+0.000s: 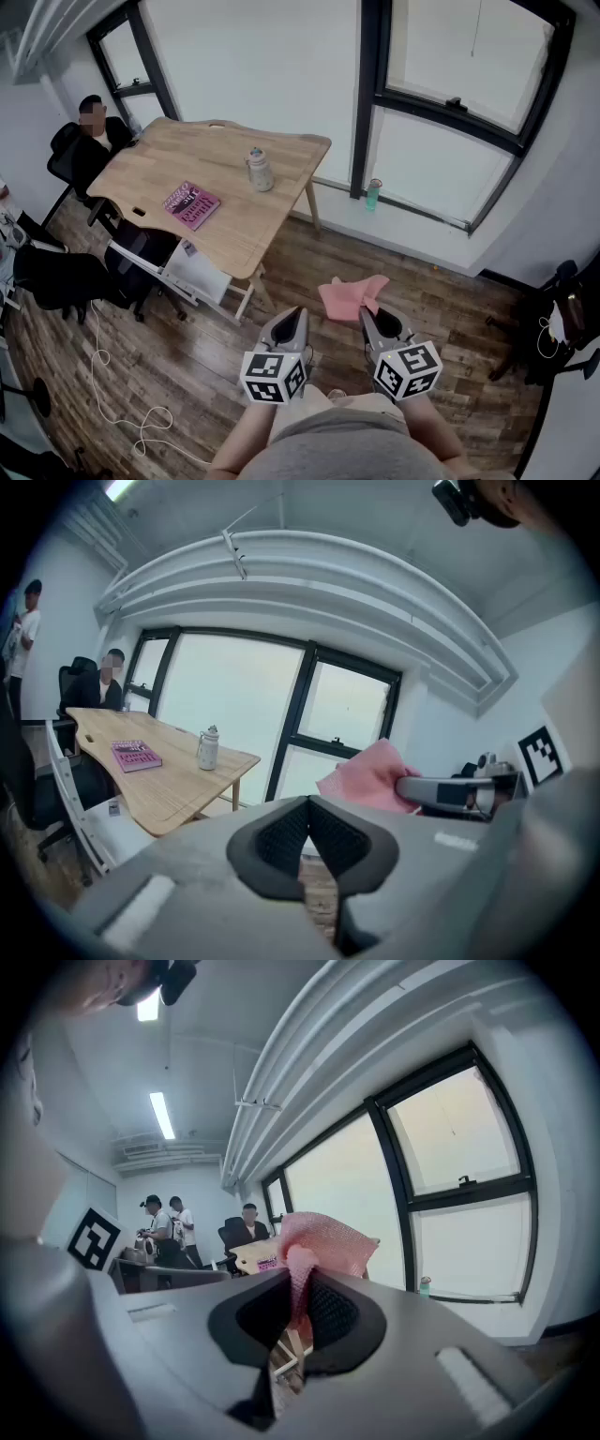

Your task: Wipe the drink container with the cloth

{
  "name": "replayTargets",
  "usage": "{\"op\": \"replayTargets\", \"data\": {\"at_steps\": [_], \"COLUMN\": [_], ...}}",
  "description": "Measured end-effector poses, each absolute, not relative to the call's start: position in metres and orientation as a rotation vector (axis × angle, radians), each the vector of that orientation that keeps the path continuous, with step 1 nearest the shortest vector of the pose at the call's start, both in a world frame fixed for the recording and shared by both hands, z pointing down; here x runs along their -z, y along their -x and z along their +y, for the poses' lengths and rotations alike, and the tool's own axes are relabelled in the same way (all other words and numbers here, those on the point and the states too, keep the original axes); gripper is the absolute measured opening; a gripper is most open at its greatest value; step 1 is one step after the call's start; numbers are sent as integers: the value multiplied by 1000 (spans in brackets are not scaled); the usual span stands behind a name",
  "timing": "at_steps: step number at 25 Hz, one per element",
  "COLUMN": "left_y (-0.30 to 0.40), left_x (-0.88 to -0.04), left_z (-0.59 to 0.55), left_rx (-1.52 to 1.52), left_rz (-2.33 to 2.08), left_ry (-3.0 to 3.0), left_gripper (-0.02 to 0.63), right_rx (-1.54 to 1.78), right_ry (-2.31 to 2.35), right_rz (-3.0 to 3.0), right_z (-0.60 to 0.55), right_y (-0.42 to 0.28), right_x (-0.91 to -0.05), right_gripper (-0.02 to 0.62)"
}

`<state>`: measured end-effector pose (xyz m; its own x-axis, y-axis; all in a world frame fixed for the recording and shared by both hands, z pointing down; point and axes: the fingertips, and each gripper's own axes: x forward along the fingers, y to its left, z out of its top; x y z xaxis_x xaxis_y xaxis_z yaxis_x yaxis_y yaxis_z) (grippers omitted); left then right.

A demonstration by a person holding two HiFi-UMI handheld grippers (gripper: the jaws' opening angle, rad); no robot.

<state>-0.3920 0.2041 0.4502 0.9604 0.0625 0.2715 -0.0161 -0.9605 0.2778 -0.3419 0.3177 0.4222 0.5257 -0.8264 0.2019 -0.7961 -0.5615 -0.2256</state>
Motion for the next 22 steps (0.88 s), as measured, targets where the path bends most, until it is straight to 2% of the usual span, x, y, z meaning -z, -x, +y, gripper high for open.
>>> {"op": "replayTargets", "data": {"at_steps": [22], "left_y": [404], "left_x": [-458], "left_z": [218], "left_rx": [-418], "left_rz": [-6], "left_ry": [-2803], "left_gripper": [2], "right_rx": [464], "right_ry": [2595], "right_rz": [1510], "right_z": [327], "right_y": [356], "right_x": [-431], "right_gripper": [28]}}
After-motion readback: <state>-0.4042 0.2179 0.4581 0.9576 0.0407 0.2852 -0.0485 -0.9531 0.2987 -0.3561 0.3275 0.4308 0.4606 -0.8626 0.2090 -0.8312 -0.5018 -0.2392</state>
